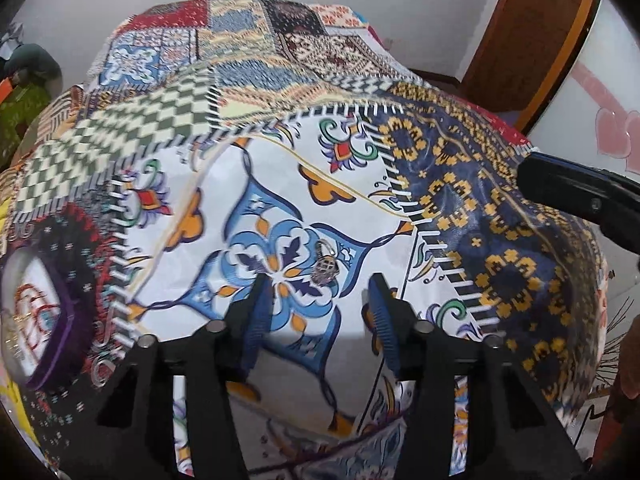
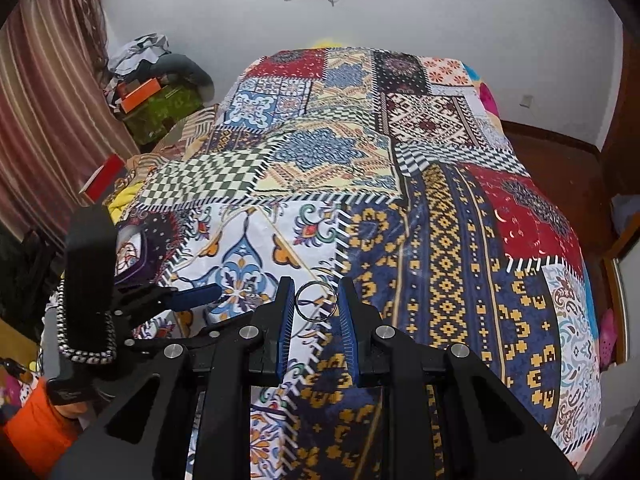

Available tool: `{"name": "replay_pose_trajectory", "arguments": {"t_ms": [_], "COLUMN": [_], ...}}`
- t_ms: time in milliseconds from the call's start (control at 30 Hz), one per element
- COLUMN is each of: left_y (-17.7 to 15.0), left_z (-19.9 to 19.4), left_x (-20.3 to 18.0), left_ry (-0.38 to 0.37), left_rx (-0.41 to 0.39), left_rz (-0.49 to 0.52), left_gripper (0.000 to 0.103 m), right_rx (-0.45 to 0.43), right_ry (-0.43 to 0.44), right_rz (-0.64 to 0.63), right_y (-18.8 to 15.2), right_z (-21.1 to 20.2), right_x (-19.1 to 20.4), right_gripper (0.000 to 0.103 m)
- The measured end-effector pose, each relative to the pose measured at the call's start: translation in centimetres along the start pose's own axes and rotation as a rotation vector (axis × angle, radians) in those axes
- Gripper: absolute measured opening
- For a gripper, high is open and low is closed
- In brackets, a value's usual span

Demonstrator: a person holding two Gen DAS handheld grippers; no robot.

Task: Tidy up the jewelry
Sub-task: 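Lift the silver ring and silver charm off the quilt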

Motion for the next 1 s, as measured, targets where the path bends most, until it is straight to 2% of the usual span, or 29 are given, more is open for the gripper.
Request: {"name": "replay_pose_trajectory", "arguments": {"t_ms": [167,233,333,467,667,1000], "left_y": [0.7,0.7,0.7,0.5,-0.5,-2.0], "left_z": [1.0,1.2,1.1,0.8,-0.3,-5.1], "left_x": [0.1,0.1,0.3,0.7,0.8,4.0], "left_ry": [0.001,0.017,0.014,-0.011,0.022,0.036], "left_rx": [-0.015,-0.022,-0.026,-0.03,-0.043,-0.127], "left_rz": [-0.011,-0.013,-0.026,-0.042,-0.04,-0.112], "left_gripper": [0.037,0.025,0.014,0.014,0.014,0.014], "right_rx": [0.017,0.025,0.028,0.03,0.024,-0.006], "right_ry": [0.01,0.013,0.019,0.018,0.016,0.016], "right_rz": [0.014,0.016,0.014,-0.003,-0.014,-0.056], "right_y": [-0.1,0.0,0.0,-0.1,0.0,0.5], "right_z": [0.8,1.2,1.4,1.5,1.0,-0.4], "right_x": [-0.8,-0.9,-0.7,-0.2,0.2,2.9], "right_gripper": [0.02,0.02,0.02,0.02,0.02,0.02]}}
Point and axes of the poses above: each gripper's, at about its wrist camera, not at the fingertips, and z roughly the way its jaws point, x to its left, y to its top, the point moved 3 cm from there along z, roughly the way its jaws point, and after that the axes turned 14 degrees about x, right-handed, at the moved point
